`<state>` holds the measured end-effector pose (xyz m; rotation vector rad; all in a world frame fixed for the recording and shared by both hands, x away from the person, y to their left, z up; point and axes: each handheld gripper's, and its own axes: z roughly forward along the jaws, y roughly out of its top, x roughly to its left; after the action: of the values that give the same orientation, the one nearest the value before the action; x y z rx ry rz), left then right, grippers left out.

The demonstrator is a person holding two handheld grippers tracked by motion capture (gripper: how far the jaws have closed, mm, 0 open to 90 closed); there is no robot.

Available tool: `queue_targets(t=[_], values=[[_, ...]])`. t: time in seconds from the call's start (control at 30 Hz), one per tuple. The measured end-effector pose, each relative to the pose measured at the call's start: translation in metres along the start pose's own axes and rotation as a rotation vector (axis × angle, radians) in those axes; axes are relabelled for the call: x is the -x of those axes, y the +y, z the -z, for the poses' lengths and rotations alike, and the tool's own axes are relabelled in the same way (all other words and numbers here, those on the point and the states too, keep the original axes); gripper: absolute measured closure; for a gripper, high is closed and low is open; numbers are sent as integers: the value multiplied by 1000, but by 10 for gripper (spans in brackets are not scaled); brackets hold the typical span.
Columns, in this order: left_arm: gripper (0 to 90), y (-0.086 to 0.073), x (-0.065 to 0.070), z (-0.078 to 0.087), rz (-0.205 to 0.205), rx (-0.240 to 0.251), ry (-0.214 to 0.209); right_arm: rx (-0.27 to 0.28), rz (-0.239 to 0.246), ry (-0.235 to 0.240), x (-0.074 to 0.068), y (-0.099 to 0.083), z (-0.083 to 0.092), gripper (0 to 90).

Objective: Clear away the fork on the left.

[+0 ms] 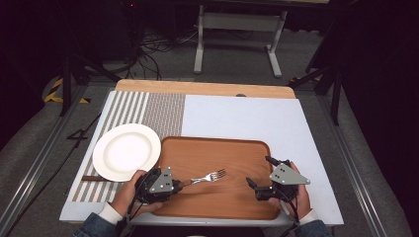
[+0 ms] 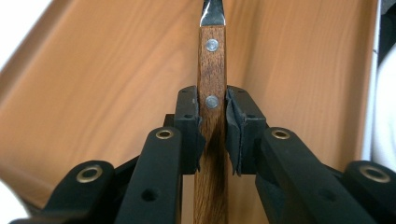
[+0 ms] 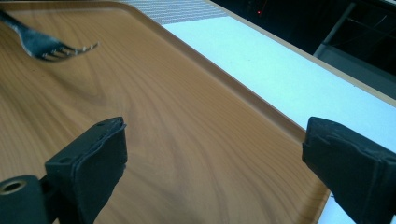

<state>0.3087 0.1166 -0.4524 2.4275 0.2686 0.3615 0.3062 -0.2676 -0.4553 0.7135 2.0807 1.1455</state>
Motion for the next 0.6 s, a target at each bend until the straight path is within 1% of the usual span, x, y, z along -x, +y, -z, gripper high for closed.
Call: queue_targets(t=[0.03, 0.13, 0.17, 0.2, 0.27, 0.37, 0.43, 0.47, 0.5, 0.53, 0.6], values=[[764, 0, 1, -1, 3, -9, -1, 2, 1, -2, 0, 1, 0, 73], [763, -2, 4, -1, 14, -9, -19, 3, 4, 0, -1, 2, 0, 74], [763, -3, 7, -3, 15, -18, -12, 2, 2, 2, -1, 1, 0, 73], [763, -3, 8, -3, 7, -24, -9, -4, 3, 1, -1, 1, -1, 74], [763, -4, 9, -4, 11, -33, -12, -5, 2, 4, -1, 1, -1, 74], [762, -5, 10, -6, 7, -48, -19, -5, 0, 4, -1, 0, -1, 73], [762, -6, 11, -8, 10, -52, -13, -8, 1, 6, 0, 0, -2, 73], [762, -6, 10, -9, 8, -56, -20, -13, 3, 9, -1, 0, -3, 74], [761, -7, 10, -9, 20, -50, -19, -18, 5, 8, -1, -1, -3, 74], [760, -8, 10, -9, 23, -47, -19, -17, 1, 6, -1, -1, -3, 74], [759, -9, 10, -9, 15, -42, -16, -14, 1, 2, 0, 0, -2, 74]])
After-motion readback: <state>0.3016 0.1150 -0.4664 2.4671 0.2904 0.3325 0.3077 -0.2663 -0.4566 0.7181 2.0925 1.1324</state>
